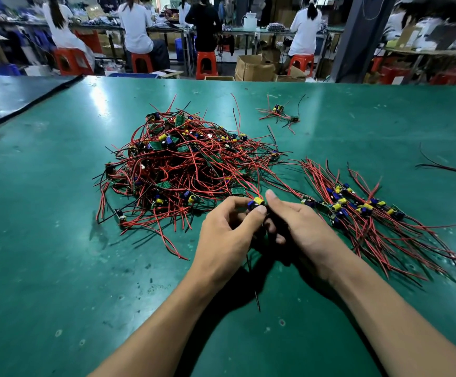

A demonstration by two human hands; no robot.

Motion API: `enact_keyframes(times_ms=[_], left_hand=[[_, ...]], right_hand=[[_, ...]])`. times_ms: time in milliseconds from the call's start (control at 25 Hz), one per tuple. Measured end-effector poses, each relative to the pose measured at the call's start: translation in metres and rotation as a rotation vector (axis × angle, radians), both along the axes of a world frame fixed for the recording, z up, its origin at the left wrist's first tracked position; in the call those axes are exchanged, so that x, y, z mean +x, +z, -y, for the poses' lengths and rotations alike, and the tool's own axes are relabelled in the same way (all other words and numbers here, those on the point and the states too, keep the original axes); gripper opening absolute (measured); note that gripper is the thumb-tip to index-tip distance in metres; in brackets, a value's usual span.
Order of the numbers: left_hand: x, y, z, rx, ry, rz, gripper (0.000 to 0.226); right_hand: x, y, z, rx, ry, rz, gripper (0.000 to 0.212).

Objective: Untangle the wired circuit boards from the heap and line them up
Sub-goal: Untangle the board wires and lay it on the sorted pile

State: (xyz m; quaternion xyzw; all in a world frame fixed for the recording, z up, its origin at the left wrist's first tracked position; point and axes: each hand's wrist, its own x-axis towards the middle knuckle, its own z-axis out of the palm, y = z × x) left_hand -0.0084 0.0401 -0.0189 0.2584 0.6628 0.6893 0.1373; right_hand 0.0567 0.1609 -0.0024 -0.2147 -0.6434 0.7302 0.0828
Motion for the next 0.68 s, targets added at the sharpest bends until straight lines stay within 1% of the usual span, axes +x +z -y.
enact_keyframes(times_ms=[160,320,440,520,600,680], left_hand=[[0.001,0.0,0.002,0.012,-0.038,0.045,0.01],[0.006,0.002,0.003,0.086,-0.114,0.126,0.014],[0.006,0.002,0.004,0.066,-0.104,0.086,0.016],[0.005,0.003,0.005,0.049,-0.08,0.088,0.016],[0.005,0.003,0.004,0.073,-0.076,0.155,0.019],[0.005,0.003,0.004,0.035,-0.111,0.158,0.019]], right_hand=[[0.003,0.001,-0.003,-0.053,0.037,-0.015,0.03],[0.003,0.0,-0.006,-0.123,0.048,-0.03,0.019],[0.002,-0.001,-0.008,-0.189,0.055,-0.053,0.011],[0.001,-0.003,-0.01,-0.207,0.06,-0.068,0.013],[0.001,-0.005,-0.011,-0.241,0.059,-0.099,0.022],[0.001,-0.006,-0.013,-0.233,0.066,-0.125,0.022]])
